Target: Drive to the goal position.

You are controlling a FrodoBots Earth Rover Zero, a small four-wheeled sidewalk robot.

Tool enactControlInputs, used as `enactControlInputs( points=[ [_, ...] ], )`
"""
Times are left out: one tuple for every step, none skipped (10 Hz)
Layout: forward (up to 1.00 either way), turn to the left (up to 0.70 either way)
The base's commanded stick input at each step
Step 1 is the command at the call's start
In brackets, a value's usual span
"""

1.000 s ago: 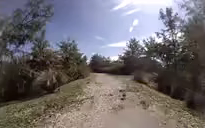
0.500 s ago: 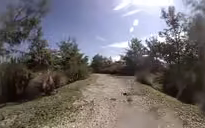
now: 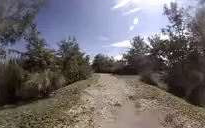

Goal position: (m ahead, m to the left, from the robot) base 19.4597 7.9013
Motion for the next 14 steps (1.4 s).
enactControlInputs(
  points=[
    [0.70, -0.10],
    [0.70, 0.00],
    [0.70, 0.00],
    [0.70, 0.00],
    [0.70, 0.00],
    [0.70, 0.00],
    [0.70, 0.00],
    [0.70, 0.00],
    [0.70, 0.00],
    [0.70, 0.00],
    [0.70, 0.00],
    [0.70, 0.00],
    [0.70, 0.00],
    [0.70, 0.00]
  ],
)
